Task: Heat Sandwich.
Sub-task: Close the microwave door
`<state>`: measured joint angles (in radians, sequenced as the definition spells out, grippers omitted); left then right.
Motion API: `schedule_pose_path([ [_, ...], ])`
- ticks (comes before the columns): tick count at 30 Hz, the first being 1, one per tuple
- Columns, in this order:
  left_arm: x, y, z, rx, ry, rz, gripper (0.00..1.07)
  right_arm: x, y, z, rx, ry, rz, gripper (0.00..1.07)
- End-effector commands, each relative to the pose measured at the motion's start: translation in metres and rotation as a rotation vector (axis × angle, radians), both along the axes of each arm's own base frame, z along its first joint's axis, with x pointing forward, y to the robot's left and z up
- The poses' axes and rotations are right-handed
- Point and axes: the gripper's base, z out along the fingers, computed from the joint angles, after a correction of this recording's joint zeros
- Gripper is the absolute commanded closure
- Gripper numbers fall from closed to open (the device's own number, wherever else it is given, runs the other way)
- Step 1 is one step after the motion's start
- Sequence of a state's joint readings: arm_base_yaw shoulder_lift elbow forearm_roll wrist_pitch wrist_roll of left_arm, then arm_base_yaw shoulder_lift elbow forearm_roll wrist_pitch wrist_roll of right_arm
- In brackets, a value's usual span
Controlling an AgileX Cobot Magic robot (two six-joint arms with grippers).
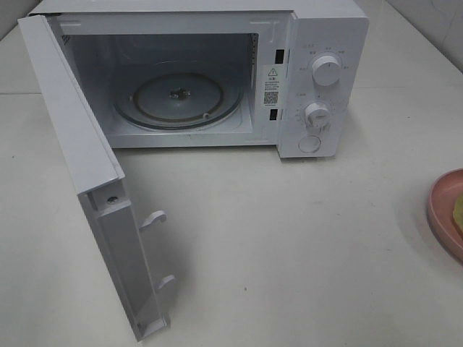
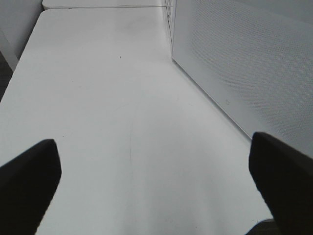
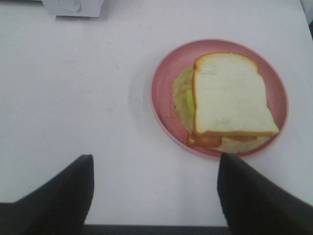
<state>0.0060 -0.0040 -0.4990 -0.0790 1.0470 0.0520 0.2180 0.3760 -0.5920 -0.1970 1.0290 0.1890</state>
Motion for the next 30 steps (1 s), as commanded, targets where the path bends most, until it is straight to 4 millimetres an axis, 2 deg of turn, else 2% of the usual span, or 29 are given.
schedule_pose_path([
  [1,-0.001,0.000,-0.001,-0.009,-0.017,0.003,0.07,-0.017,-0.005,-0.008,-0.005,0.011,-0.054,0.39],
  [2,-0.001,0.000,-0.001,-0.009,-0.017,0.003,0.07,-0.017,-0.005,-0.008,-0.005,0.011,-0.054,0.39],
  [6,-0.001,0.000,-0.001,-0.009,-0.017,0.003,0.07,-0.038,-0.010,-0.014,-0.001,-0.058,-0.139,0.39],
  [15,-0.001,0.000,-0.001,-0.009,-0.017,0.003,0.07,-0.066,-0.008,-0.015,0.000,-0.258,-0.128,0.39],
  [30,-0.001,0.000,-0.001,-0.009,-0.017,0.003,0.07,-0.061,-0.003,-0.019,0.009,-0.307,-0.064,0.39],
])
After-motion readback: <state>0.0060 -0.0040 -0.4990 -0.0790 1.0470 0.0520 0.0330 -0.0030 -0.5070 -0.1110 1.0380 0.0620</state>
